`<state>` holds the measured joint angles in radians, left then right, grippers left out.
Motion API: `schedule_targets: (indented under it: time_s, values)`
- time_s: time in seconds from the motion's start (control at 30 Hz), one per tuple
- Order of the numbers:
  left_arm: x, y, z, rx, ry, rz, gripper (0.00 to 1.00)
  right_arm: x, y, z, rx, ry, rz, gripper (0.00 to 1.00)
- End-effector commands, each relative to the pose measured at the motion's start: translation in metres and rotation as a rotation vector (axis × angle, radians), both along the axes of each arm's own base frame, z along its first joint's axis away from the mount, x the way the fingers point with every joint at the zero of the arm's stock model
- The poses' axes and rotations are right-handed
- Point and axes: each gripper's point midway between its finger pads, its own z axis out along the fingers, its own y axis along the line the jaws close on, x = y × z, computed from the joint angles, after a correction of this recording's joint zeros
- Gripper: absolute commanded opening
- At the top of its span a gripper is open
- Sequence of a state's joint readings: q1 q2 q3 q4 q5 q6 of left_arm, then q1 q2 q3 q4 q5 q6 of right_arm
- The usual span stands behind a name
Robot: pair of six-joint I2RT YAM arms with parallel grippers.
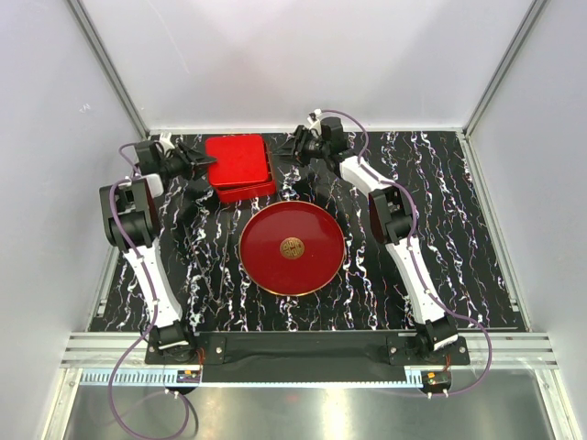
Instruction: Pack the chocolate
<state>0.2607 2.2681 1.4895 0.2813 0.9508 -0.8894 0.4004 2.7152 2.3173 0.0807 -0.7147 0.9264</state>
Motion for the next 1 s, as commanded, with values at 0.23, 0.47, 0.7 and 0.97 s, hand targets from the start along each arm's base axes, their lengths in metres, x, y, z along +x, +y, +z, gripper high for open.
schedule_targets:
  time_s: [0.23, 0.47, 0.7, 0.97]
  values:
    - [-0.002, 0.008, 0.006, 0.215, 0.036, 0.008, 0.56, 0.0, 0.011, 0.01, -0.038, -0.077, 0.006, 0.5]
    - [-0.01, 0.013, 0.001, 0.314, 0.094, 0.01, 0.59, -0.001, 0.013, 0.01, -0.05, -0.085, 0.009, 0.49]
    - [-0.014, 0.016, 0.002, 0.366, 0.12, -0.002, 0.64, -0.002, 0.013, 0.01, -0.054, -0.089, 0.012, 0.47]
    - [-0.015, 0.01, 0.004, 0.406, 0.1, -0.029, 0.58, -0.004, 0.015, 0.012, -0.054, -0.095, 0.016, 0.45]
